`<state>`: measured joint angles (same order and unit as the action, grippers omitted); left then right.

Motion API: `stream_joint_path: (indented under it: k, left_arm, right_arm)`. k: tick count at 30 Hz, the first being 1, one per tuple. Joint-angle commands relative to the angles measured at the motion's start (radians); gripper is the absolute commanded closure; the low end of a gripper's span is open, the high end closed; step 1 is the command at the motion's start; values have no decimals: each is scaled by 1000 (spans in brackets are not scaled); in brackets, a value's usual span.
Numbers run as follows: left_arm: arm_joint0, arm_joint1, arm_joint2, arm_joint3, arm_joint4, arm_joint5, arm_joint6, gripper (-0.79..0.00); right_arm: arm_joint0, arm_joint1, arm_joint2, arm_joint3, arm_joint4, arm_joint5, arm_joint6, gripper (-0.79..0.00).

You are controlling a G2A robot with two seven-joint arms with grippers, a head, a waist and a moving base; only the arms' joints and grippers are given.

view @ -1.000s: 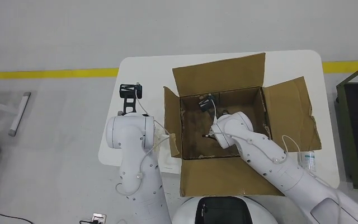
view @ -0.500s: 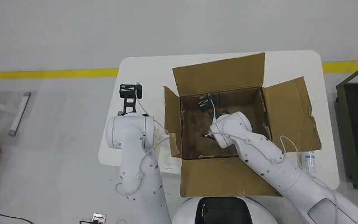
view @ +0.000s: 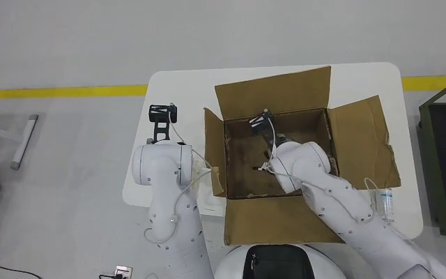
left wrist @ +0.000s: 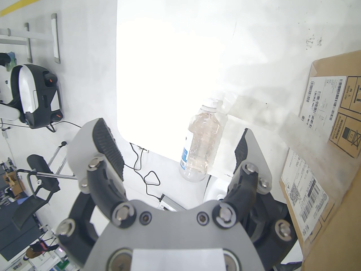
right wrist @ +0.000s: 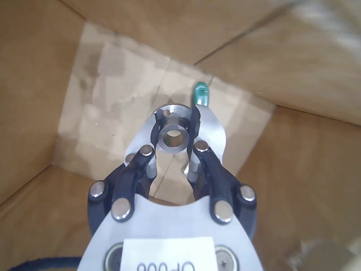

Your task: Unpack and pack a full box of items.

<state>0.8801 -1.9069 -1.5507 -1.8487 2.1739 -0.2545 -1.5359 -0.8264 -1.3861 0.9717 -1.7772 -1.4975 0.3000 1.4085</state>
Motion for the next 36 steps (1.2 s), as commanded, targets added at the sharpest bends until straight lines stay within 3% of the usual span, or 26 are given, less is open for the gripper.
stream_joint_path:
  k: [1, 5, 10, 22, 30, 36]
  left_arm:
    - [0, 0, 0, 0, 0, 0, 0, -785]
    - [0, 0, 0, 0, 0, 0, 0, -785]
    - [0, 0, 0, 0, 0, 0, 0, -785]
    - [0, 0, 0, 0, 0, 0, 0, -785]
    - [0, 0, 0, 0, 0, 0, 0, -785]
    - [0, 0, 0, 0, 0, 0, 0, -785]
  right_arm:
    - [-50, 11, 67, -146, -15, -13, 22, 0]
    - [-149, 30, 208, -393, -38, -48, 61, 0]
    - [-257, 44, 391, -573, -40, -67, 73, 0]
    - [-355, 57, 768, -573, 59, -84, -9, 0]
    - [-489, 62, 993, -573, 159, -108, -8, 0]
    - [-594, 63, 1060, -573, 189, -123, 16, 0]
